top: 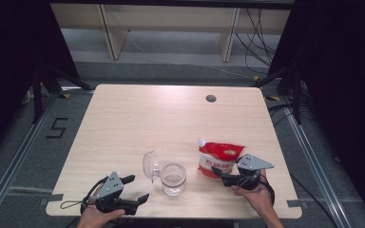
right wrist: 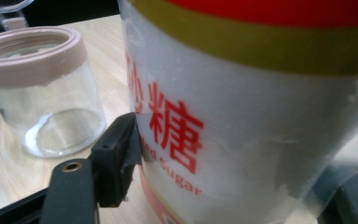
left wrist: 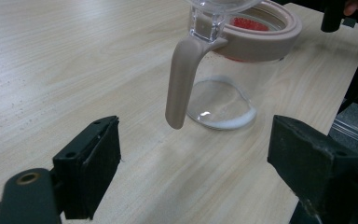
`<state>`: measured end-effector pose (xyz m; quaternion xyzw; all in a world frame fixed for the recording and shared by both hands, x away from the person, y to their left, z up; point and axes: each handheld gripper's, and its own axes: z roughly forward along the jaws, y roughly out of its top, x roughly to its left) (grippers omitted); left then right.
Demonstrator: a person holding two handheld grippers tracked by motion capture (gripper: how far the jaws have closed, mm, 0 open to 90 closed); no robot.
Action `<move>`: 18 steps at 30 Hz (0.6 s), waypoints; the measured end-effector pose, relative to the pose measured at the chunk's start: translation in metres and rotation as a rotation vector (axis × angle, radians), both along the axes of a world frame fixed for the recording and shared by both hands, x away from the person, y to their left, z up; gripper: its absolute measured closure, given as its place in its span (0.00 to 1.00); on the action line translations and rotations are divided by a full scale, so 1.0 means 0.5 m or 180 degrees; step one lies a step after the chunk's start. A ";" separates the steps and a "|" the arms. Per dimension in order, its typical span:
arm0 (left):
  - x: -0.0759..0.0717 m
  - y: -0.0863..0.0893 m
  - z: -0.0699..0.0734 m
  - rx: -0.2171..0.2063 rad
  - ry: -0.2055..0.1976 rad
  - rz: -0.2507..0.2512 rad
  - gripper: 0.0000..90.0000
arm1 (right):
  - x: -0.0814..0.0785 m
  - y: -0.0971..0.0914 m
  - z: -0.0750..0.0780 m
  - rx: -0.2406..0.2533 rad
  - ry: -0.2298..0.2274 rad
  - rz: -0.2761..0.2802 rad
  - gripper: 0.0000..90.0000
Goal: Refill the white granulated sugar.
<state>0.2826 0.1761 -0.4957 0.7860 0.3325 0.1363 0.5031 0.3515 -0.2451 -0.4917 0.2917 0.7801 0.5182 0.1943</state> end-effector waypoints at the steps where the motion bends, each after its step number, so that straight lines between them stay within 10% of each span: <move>1: 0.000 0.000 0.000 -0.0007 0.0004 0.0009 0.19 | -0.005 0.004 0.001 0.0003 0.0006 -0.0066 0.40; 9: 0.000 0.000 -0.002 0.0027 -0.0011 0.0038 0.20 | -0.045 0.053 0.003 0.0150 0.0200 -0.0805 0.42; 13: 0.000 0.000 -0.002 0.0022 -0.0002 0.0042 0.21 | -0.046 0.058 0.000 0.0130 0.0087 -0.0875 0.41; 18: 0.001 0.001 -0.003 0.0041 -0.0004 0.0030 0.21 | -0.029 0.036 -0.011 0.0264 0.0081 -0.0474 0.42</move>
